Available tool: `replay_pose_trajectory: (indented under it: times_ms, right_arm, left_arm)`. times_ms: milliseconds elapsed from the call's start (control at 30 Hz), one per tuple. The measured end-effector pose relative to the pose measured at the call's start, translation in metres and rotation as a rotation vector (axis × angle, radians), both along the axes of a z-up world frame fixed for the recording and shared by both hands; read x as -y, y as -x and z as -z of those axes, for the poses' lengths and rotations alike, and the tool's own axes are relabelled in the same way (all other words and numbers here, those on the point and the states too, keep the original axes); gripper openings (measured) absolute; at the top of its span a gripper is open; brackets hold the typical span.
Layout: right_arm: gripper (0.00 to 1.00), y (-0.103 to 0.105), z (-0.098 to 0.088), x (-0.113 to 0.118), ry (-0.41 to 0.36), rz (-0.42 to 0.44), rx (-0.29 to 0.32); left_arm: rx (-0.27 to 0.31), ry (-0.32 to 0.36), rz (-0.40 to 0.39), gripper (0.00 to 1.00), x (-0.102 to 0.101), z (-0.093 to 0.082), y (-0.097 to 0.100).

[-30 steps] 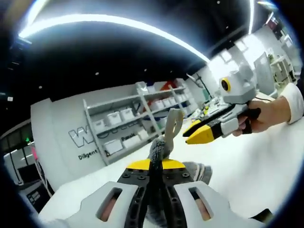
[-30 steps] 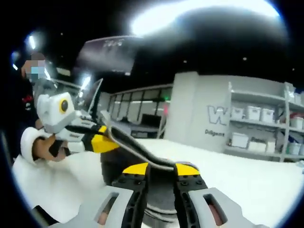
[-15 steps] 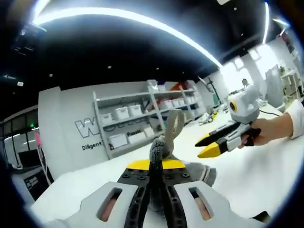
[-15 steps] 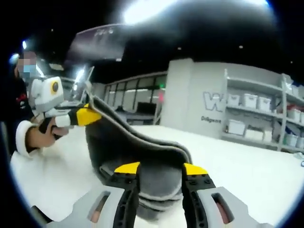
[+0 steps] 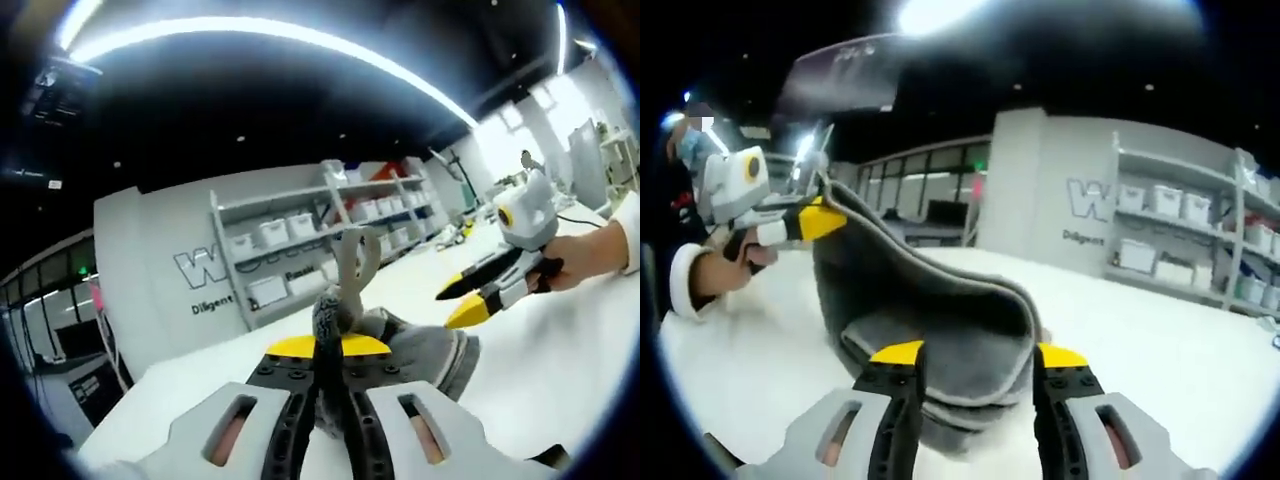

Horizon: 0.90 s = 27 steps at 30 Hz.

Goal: Open the folded towel by lifting each exposed corner and separating the folded layers until the towel lies flat within the target outline without major curled edges

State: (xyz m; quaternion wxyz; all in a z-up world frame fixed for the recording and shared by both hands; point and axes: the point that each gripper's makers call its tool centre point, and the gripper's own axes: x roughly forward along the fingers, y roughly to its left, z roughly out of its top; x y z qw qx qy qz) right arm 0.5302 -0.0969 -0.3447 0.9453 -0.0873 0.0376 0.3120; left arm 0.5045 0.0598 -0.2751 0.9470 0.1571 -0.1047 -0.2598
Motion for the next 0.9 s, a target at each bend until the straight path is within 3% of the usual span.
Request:
replay_pose_trajectory:
  times_ms: [167, 433, 700, 900]
  right_arm:
    - [0.41, 0.001, 0.006, -0.001, -0.021, -0.005, -0.036]
    - [0.43, 0.001, 0.015, 0.001, -0.061, -0.004, -0.095]
    - [0.48, 0.001, 0.024, 0.002, -0.189, -0.011, -0.213]
    - [0.48, -0.001, 0.027, 0.005, -0.221, 0.003, -0.243]
  left_arm:
    - [-0.004, -0.044, -0.025, 0.05, -0.01, 0.007, -0.005]
    - [-0.027, -0.003, -0.045, 0.05, -0.024, 0.006, -0.01]
    - [-0.085, 0.018, -0.055, 0.06, -0.034, 0.014, -0.015]
    - [-0.114, 0.035, -0.068, 0.07, -0.04, 0.017, -0.016]
